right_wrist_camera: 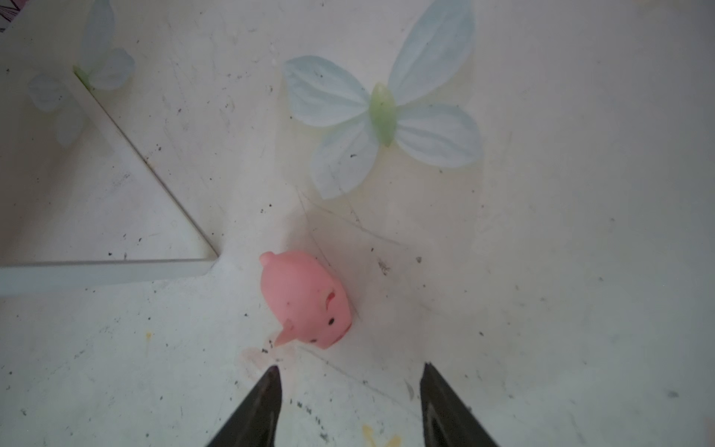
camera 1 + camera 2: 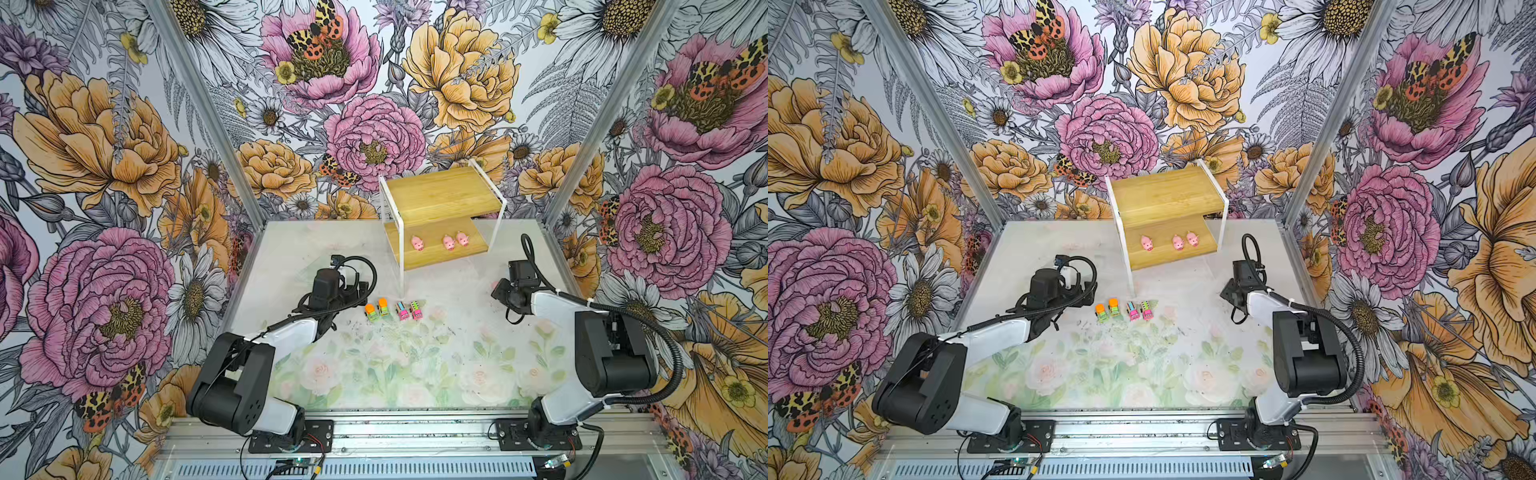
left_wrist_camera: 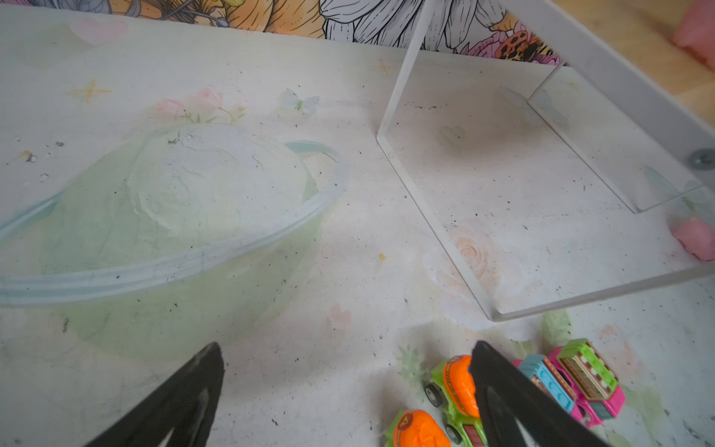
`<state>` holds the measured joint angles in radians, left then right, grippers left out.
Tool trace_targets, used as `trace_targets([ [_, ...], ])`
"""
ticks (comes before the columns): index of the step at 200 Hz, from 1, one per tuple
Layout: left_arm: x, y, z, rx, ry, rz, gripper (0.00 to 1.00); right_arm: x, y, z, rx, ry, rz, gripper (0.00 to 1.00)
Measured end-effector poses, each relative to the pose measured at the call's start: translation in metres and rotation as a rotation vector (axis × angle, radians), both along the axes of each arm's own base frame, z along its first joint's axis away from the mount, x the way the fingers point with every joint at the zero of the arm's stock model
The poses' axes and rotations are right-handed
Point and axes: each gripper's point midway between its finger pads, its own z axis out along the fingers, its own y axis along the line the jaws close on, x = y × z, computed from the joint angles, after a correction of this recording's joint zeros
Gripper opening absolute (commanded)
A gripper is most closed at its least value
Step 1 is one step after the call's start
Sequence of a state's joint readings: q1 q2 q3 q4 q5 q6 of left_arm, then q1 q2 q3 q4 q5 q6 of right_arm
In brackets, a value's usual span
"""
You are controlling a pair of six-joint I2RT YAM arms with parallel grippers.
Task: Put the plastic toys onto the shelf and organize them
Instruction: 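Lower the right gripper over the pink pig by the butterfly and close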
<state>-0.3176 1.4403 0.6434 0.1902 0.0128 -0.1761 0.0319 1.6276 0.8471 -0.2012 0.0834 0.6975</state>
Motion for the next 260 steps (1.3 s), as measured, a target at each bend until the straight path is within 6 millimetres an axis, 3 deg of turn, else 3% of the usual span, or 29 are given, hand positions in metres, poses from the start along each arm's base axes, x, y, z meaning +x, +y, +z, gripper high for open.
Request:
trace_targets([
  [55, 0.0, 0.0, 0.0, 0.0, 0.0, 0.0, 0.99, 0.025, 0.002, -0.004, 0.005, 0.003, 0.027, 0.56],
  [129, 0.0, 0.0, -0.003, 0.003, 0.007, 0.0, 0.99, 0.027, 0.001, -0.016, -0.011, 0.032, 0.056, 0.51],
  [223, 0.0, 0.0, -0.004, 0.004, 0.012, 0.0, 0.99, 0.036, 0.002, -0.017, -0.031, 0.033, 0.102, 0.31],
  [260, 0.0, 0.0, -0.004, 0.004, 0.011, 0.0, 0.99, 0.035, 0.002, -0.017, -0.033, 0.035, 0.105, 0.28],
])
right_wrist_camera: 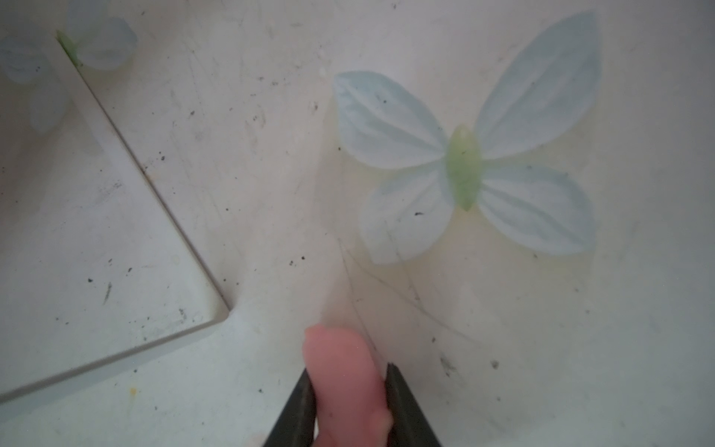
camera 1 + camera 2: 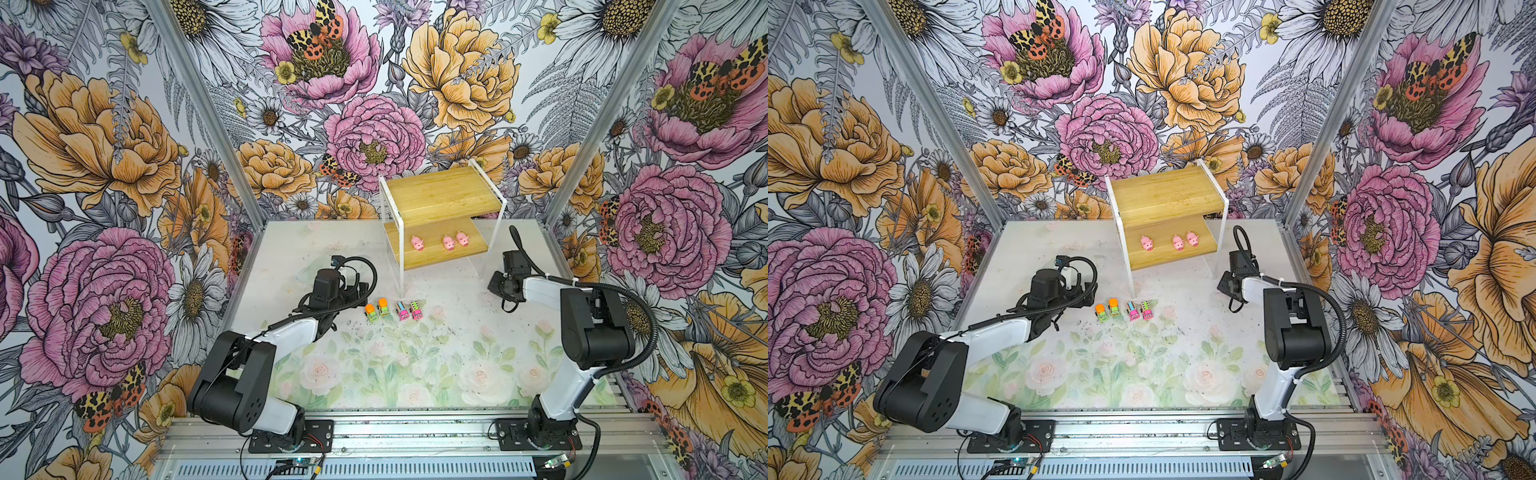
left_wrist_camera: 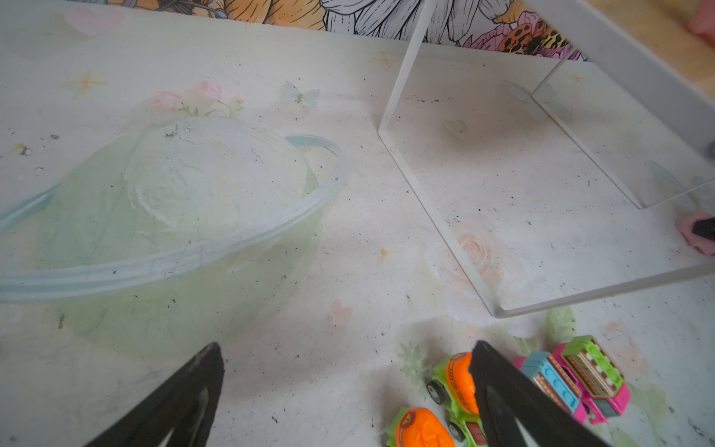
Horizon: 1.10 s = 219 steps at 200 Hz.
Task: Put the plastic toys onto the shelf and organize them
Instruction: 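Lower the right gripper over the pink pig by the butterfly and close, then lift the pig with the right gripper and carry it to the lower shelf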
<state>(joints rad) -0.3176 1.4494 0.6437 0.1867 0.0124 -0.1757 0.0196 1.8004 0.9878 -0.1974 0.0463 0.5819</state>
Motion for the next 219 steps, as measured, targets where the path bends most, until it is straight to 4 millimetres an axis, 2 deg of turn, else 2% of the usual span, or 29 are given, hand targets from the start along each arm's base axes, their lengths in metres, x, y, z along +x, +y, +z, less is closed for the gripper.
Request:
trace_targets([
  [25, 0.0, 0.0, 0.0, 0.0, 0.0, 0.0, 0.99, -0.002, 0.0, 0.0, 0.0, -0.006, 0.0, 0.27],
  [73, 0.0, 0.0, 0.0, 0.0, 0.0, 0.0, 0.99, -0.02, 0.002, 0.01, 0.007, -0.029, 0.013, 0.27],
  [106, 0.0, 0.0, 0.0, 0.0, 0.0, 0.0, 0.99, -0.031, 0.006, 0.038, 0.015, -0.103, 0.043, 0.26],
  [127, 0.0, 0.0, 0.0, 0.0, 0.0, 0.0, 0.99, -0.036, 0.015, 0.061, 0.022, -0.169, 0.095, 0.26],
  [144, 0.0, 0.0, 0.0, 0.0, 0.0, 0.0, 0.99, -0.042, 0.034, 0.082, 0.016, -0.231, 0.181, 0.27],
  [189, 0.0, 0.0, 0.0, 0.0, 0.0, 0.0, 0.99, -0.055, 0.115, 0.143, 0.052, -0.425, 0.469, 0.26],
  [219, 0.0, 0.0, 0.0, 0.0, 0.001, 0.0, 0.99, -0.057, 0.148, 0.17, 0.086, -0.543, 0.568, 0.26],
])
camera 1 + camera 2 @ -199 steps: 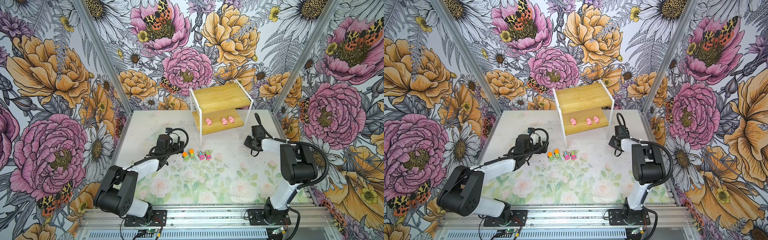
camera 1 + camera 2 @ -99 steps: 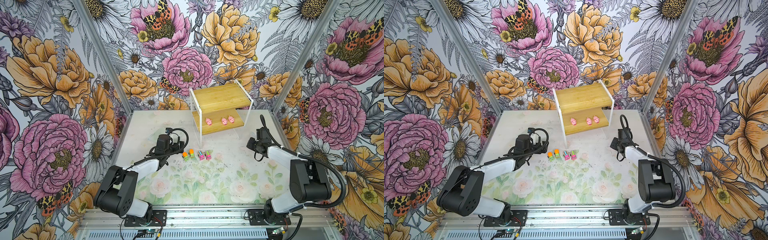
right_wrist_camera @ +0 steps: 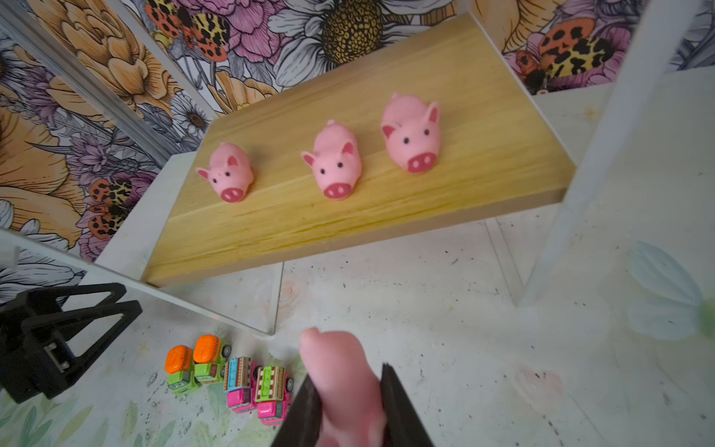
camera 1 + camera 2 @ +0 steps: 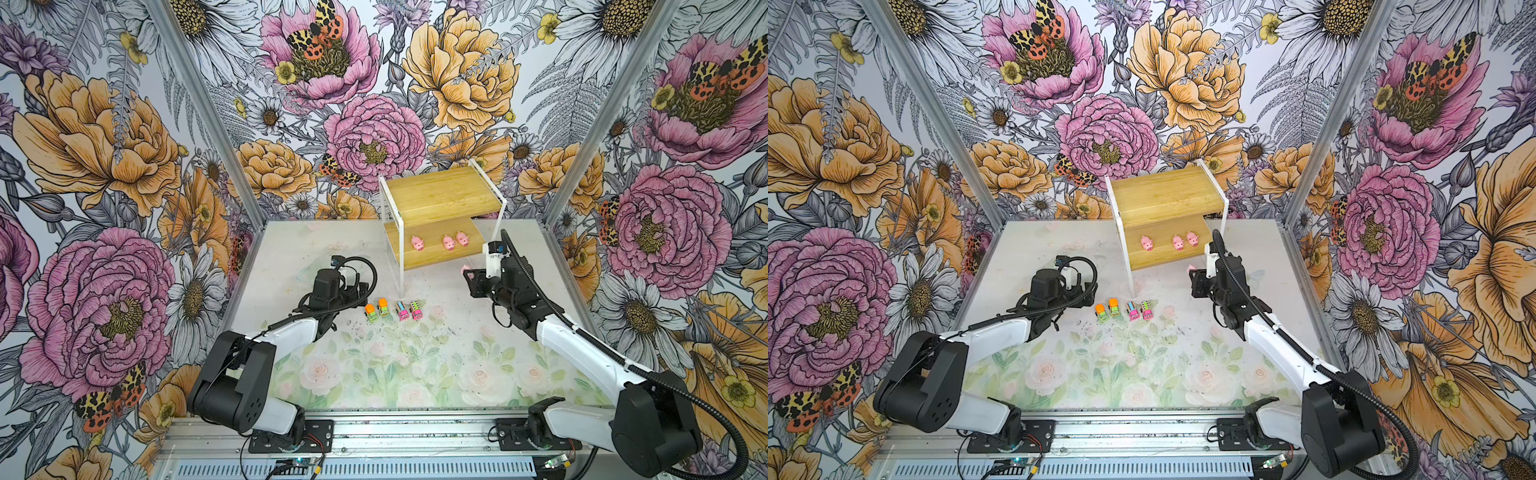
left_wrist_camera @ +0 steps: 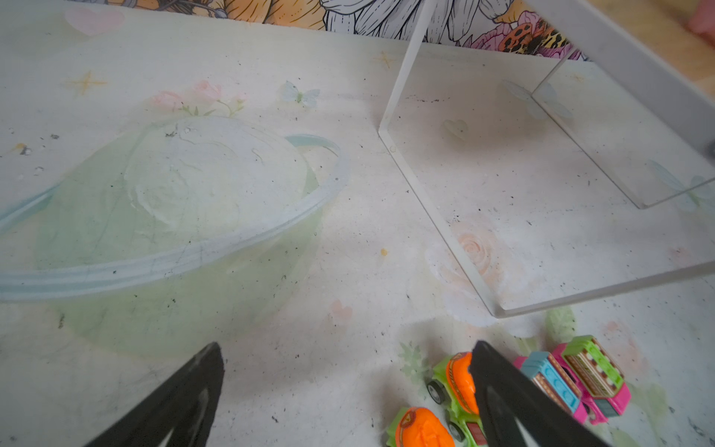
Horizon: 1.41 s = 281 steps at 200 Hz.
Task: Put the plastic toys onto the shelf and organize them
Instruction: 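Lift the pig with the right gripper and carry it to the lower shelf, then lower the pig onto the lower shelf beside the other pigs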
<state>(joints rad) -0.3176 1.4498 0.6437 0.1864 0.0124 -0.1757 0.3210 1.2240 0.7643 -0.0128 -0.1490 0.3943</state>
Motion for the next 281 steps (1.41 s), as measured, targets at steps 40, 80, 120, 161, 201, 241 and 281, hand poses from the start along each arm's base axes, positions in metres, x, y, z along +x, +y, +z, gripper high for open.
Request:
trace_targets([
  [40, 0.0, 0.0, 0.0, 0.0, 0.0, 0.0, 0.99, 0.001, 0.038, 0.017, 0.015, -0.096, 0.109, 0.25],
  [80, 0.0, 0.0, 0.0, 0.0, 0.0, 0.0, 0.99, 0.007, 0.085, 0.016, -0.013, -0.143, 0.221, 0.25],
  [120, 0.0, 0.0, 0.0, 0.0, 0.0, 0.0, 0.99, 0.017, 0.116, 0.025, -0.033, -0.21, 0.26, 0.24],
  [161, 0.001, 0.0, 0.001, -0.001, -0.002, 0.0, 0.99, 0.03, 0.133, 0.03, -0.038, -0.249, 0.25, 0.24],
  [201, 0.001, 0.0, 0.002, -0.001, -0.003, 0.0, 0.99, 0.036, 0.139, 0.025, -0.047, -0.266, 0.222, 0.24],
  [241, 0.001, 0.0, 0.002, -0.001, -0.002, 0.0, 0.99, 0.041, 0.143, 0.023, -0.046, -0.285, 0.204, 0.24],
  [281, 0.001, 0.0, 0.002, -0.001, -0.002, 0.0, 0.99, 0.045, 0.147, 0.019, -0.046, -0.297, 0.186, 0.24],
])
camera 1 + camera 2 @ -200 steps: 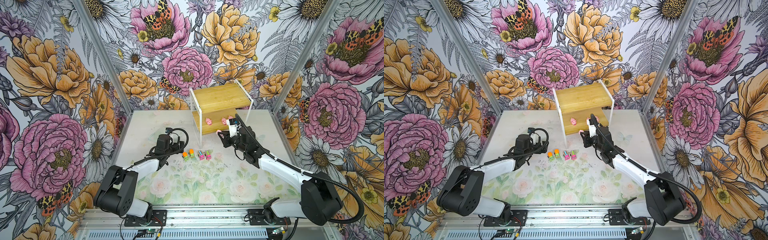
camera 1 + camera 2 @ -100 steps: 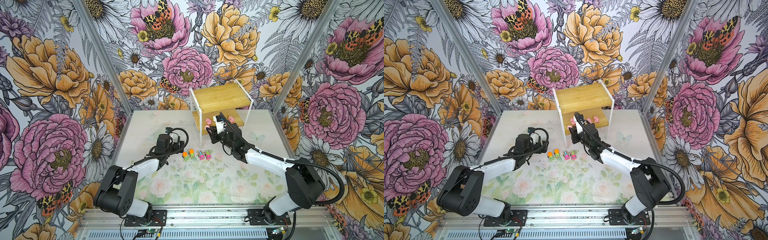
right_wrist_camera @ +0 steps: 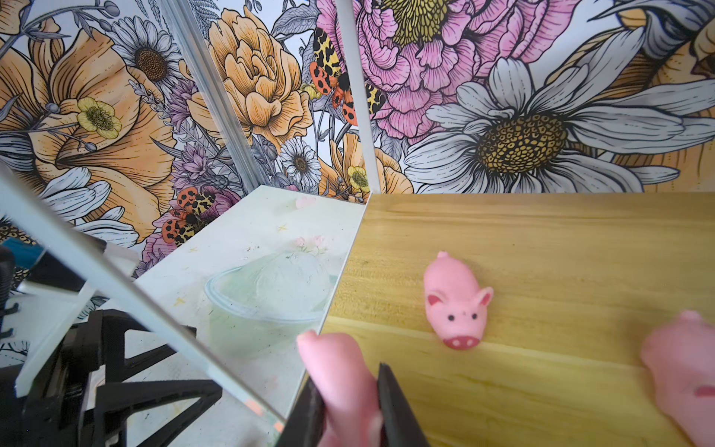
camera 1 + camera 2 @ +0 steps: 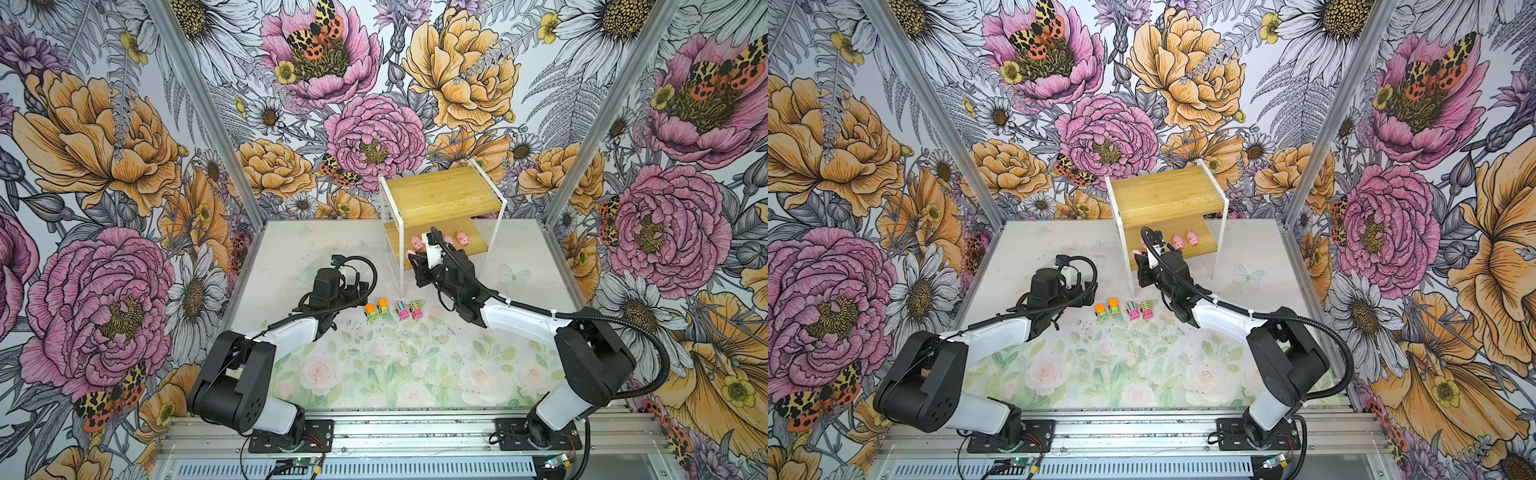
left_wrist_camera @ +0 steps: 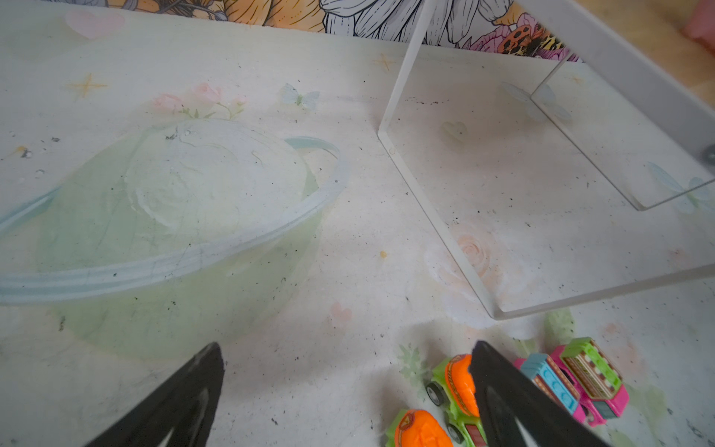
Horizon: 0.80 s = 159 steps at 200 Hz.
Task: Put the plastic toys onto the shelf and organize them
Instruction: 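Lower the pig onto the lower shelf beside the other pigs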
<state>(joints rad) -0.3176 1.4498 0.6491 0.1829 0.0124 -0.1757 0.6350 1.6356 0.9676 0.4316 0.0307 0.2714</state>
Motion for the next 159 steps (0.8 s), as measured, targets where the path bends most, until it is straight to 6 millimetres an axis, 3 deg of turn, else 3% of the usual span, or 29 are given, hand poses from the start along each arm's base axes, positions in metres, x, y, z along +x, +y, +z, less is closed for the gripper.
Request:
trace_targets([
  [100, 0.0, 0.0, 0.0, 0.0, 0.0, 0.0, 0.99, 0.013, 0.002, 0.008, 0.067, -0.025, -0.066, 0.23],
  [159, 0.0, 0.0, 0.0, 0.0, 0.0, 0.0, 0.99, 0.015, 0.01, -0.007, 0.072, -0.007, -0.074, 0.23],
])
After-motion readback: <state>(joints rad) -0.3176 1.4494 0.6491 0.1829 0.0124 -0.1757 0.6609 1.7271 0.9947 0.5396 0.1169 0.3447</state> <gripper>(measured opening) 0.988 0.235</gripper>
